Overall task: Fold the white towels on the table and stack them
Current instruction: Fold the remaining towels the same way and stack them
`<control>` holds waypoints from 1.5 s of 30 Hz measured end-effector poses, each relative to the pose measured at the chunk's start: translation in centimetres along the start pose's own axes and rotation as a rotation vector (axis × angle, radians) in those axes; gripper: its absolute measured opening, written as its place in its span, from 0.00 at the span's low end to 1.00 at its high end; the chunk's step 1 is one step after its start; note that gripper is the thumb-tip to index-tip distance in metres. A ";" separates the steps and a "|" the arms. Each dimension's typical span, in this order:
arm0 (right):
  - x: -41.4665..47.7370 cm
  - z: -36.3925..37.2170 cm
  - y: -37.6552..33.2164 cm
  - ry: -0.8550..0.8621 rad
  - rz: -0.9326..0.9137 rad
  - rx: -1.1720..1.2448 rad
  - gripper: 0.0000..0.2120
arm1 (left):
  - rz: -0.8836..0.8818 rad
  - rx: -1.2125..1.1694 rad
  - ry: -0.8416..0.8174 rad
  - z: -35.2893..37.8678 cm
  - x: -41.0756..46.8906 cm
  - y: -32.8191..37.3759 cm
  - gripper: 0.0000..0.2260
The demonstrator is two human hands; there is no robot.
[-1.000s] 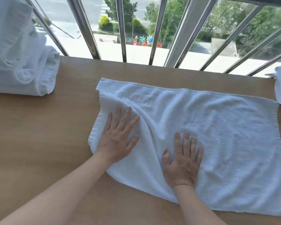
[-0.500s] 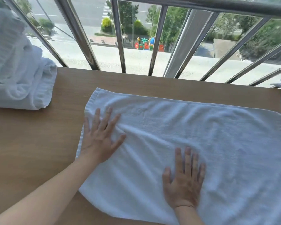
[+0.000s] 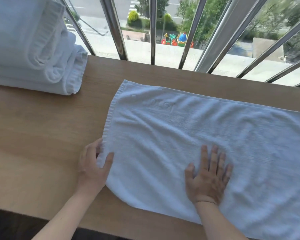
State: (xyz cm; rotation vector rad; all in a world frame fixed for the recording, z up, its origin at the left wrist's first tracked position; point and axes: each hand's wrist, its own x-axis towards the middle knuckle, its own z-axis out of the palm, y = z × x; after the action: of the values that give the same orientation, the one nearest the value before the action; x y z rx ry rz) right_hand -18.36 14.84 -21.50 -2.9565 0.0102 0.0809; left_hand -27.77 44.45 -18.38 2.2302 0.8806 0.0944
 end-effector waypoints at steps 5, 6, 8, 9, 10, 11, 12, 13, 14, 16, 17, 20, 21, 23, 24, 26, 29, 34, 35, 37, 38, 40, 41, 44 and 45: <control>-0.1 -0.3 -0.2 -0.001 0.011 0.031 0.35 | -0.303 -0.272 -0.023 -1.2 -3.1 -0.7 0.21; -0.1 -0.3 -0.3 0.002 0.013 0.038 0.35 | -0.343 -0.315 -0.080 -1.4 -3.2 -0.7 0.19; -0.2 -0.4 -0.3 0.012 0.014 0.046 0.35 | -0.339 -0.283 -0.152 -1.8 -3.5 -1.2 0.17; -0.2 -0.4 -0.3 0.016 0.015 0.047 0.35 | -0.314 -0.220 -0.160 -2.1 -3.6 -1.5 0.17; -0.2 -0.4 -0.3 0.018 0.015 0.049 0.35 | -0.285 -0.154 -0.154 -2.4 -3.6 -1.7 0.17; -0.2 -0.3 -0.3 0.021 0.015 0.048 0.35 | -0.251 -0.089 -0.139 -2.5 -3.7 -1.9 0.18; -0.3 -0.3 -0.2 0.026 0.014 0.046 0.34 | -0.194 -0.016 -0.108 -2.4 -3.7 -2.2 0.19; -0.3 -0.2 -0.2 0.035 0.012 0.046 0.34 | -0.100 0.078 -0.054 -2.1 -3.8 -2.3 0.19; -0.4 -0.1 -0.2 0.046 0.011 0.047 0.34 | 0.021 0.188 0.005 -1.5 -3.8 -2.0 0.19; -0.3 0.0 -0.2 0.049 0.011 0.031 0.34 | 0.280 0.320 0.051 0.5 -3.2 -0.1 0.21; -0.4 0.1 -0.2 0.042 0.011 0.020 0.34 | 0.410 0.327 -0.004 1.8 -2.7 1.2 0.21; -0.3 0.3 0.0 0.044 0.009 0.013 0.34 | 0.788 0.369 -0.269 6.3 -1.0 4.9 0.22; -0.3 0.3 0.0 0.047 0.007 0.014 0.34 | 0.878 0.420 -0.339 7.6 -0.1 6.0 0.23; -0.2 0.3 0.0 0.067 0.002 0.019 0.34 | 0.946 0.541 -0.432 9.3 2.5 7.7 0.25; -0.2 0.3 0.0 0.081 0.000 0.018 0.34 | 0.948 0.603 -0.452 9.9 4.3 8.3 0.27; -0.2 0.4 0.1 0.092 -0.009 0.003 0.34 | 0.894 0.684 -0.426 10.0 8.8 9.0 0.29; -0.1 0.7 0.3 0.096 -0.017 -0.012 0.34 | 0.667 0.662 -0.297 8.6 15.8 9.0 0.30; 0.0 0.8 0.5 0.096 -0.030 -0.023 0.35 | 0.398 0.646 -0.227 6.9 20.4 9.1 0.28; 0.0 0.7 0.5 0.092 -0.031 -0.025 0.35 | 0.388 0.606 -0.214 7.2 19.4 9.7 0.28; 0.0 0.7 0.5 0.080 -0.030 -0.025 0.35 | 0.457 0.504 -0.191 8.1 15.2 10.7 0.28; 0.0 0.8 0.5 0.075 -0.029 -0.026 0.35 | 0.517 0.454 -0.194 8.6 12.3 11.1 0.28; 0.0 0.9 0.5 0.072 -0.026 -0.025 0.35 | 0.623 0.404 -0.225 10.1 5.6 10.7 0.27; 0.0 0.9 0.5 0.073 -0.025 -0.023 0.35 | 0.641 0.410 -0.245 10.8 2.6 10.0 0.27; 0.0 0.9 0.4 0.087 -0.021 -0.012 0.35 | 0.592 0.538 -0.265 11.1 -2.1 7.4 0.29; 0.0 0.9 0.3 0.086 -0.022 -0.010 0.34 | 0.557 0.583 -0.265 10.5 -2.2 6.5 0.29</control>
State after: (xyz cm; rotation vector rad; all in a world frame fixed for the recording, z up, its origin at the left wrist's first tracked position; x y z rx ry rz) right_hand -18.40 14.67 -22.44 -2.9673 -0.0109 -0.0496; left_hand -22.52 33.48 -21.44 2.8916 0.1207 -0.2237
